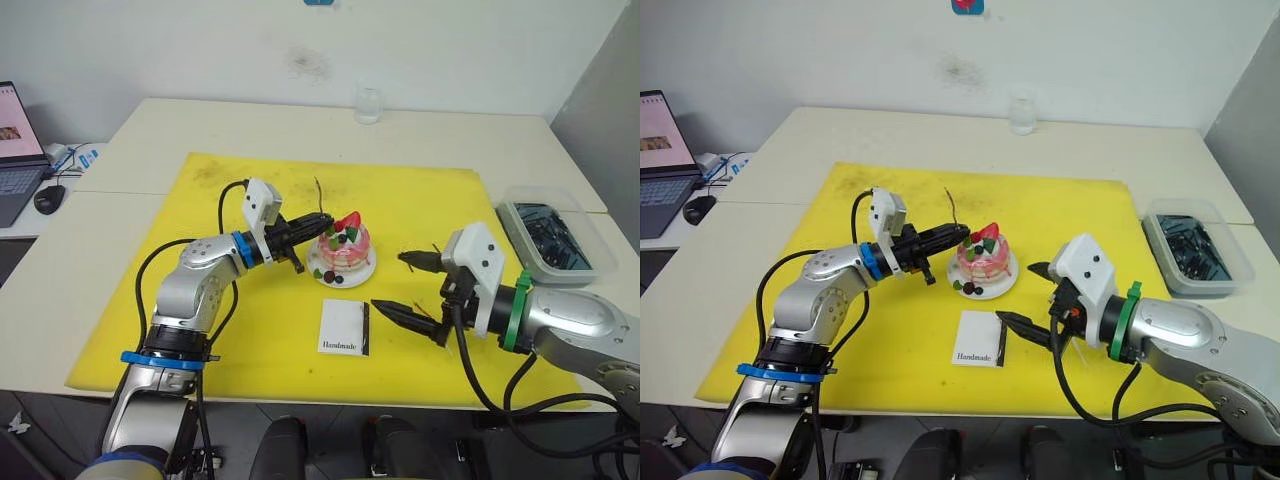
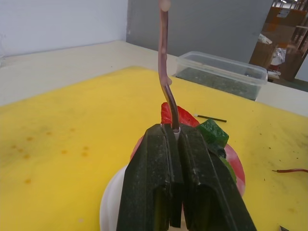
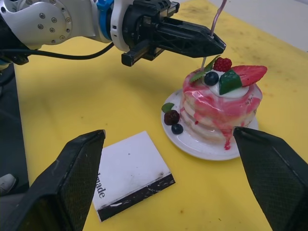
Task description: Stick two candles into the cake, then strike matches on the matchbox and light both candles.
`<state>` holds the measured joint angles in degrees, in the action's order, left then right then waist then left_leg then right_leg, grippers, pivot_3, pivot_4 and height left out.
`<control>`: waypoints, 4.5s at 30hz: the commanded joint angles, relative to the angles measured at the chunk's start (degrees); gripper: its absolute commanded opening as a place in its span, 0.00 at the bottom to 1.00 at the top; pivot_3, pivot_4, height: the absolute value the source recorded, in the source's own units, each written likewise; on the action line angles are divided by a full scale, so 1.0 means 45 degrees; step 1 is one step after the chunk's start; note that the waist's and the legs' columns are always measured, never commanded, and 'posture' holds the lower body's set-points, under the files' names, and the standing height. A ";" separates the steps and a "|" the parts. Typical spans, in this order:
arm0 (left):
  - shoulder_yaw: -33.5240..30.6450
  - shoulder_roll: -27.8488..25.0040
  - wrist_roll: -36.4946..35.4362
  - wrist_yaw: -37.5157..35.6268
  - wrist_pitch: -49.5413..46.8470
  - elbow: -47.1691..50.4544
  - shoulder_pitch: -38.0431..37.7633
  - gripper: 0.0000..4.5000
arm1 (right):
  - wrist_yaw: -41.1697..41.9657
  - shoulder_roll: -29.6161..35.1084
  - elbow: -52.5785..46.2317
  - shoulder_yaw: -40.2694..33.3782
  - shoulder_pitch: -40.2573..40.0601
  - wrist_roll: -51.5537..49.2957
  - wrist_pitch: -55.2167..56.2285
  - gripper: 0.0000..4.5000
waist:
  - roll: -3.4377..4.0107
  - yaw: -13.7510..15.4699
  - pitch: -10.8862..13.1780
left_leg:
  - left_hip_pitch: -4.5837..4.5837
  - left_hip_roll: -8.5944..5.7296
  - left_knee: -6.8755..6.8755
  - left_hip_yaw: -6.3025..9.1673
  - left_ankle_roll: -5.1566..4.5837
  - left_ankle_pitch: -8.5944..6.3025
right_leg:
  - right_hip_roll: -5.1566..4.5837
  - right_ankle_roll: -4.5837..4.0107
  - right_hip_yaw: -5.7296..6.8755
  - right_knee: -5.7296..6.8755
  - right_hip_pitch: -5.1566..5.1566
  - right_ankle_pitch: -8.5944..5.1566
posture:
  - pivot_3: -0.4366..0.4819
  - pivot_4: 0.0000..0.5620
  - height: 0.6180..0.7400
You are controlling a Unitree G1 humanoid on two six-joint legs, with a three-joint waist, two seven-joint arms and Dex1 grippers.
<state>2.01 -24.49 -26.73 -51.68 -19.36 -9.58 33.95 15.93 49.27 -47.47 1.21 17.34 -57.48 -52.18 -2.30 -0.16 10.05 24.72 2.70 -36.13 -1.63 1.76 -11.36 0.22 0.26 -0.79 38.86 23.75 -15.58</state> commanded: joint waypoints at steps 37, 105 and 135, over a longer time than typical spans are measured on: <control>0.0022 0.1455 0.1304 0.0954 0.2050 0.0014 -0.1882 0.07 | 0.0038 -0.0812 -0.0593 -0.0255 -0.0334 0.1586 -0.0313 0.99 | 0.0000 0.0004 -0.0013 | -0.0120 0.0001 -0.0015 -0.0004 -0.0001 0.0000 | -0.0003 0.0004 -0.0008 0.0014 -0.0114 0.0003 | 0.48 0.27 1.00; 0.0959 -0.3238 -0.1939 -0.1027 -0.2497 0.9662 -0.5345 1.00 | -0.0637 -0.3988 -0.0782 -0.0286 -0.7174 0.8115 -0.0060 0.54 | 0.0007 -0.0057 -0.0012 | -0.0180 0.0007 0.0026 0.0001 0.0004 -0.0003 | -0.0081 -0.0079 -0.0030 0.0008 -0.0121 -0.0048 | 0.48 0.27 1.00; 0.1499 -0.3120 -0.3118 -0.1444 -0.3212 1.0106 -0.5367 1.00 | 0.7185 0.0318 0.0295 -0.8659 -0.9663 0.5495 0.0388 0.00 | 0.0006 0.0054 -0.0010 | -0.0161 -0.0012 0.0032 0.0005 -0.0006 -0.0009 | -0.0065 -0.0034 -0.0014 -0.0036 -0.0133 -0.0032 | 0.48 0.27 1.00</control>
<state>8.16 -38.99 -39.40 -57.20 -34.32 33.79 8.89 44.55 50.28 -47.42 -34.33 -24.82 -33.89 -54.63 -2.27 0.08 10.01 23.99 2.66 -35.99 -1.60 1.74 -11.40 -0.06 0.13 -0.84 38.70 23.15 -15.72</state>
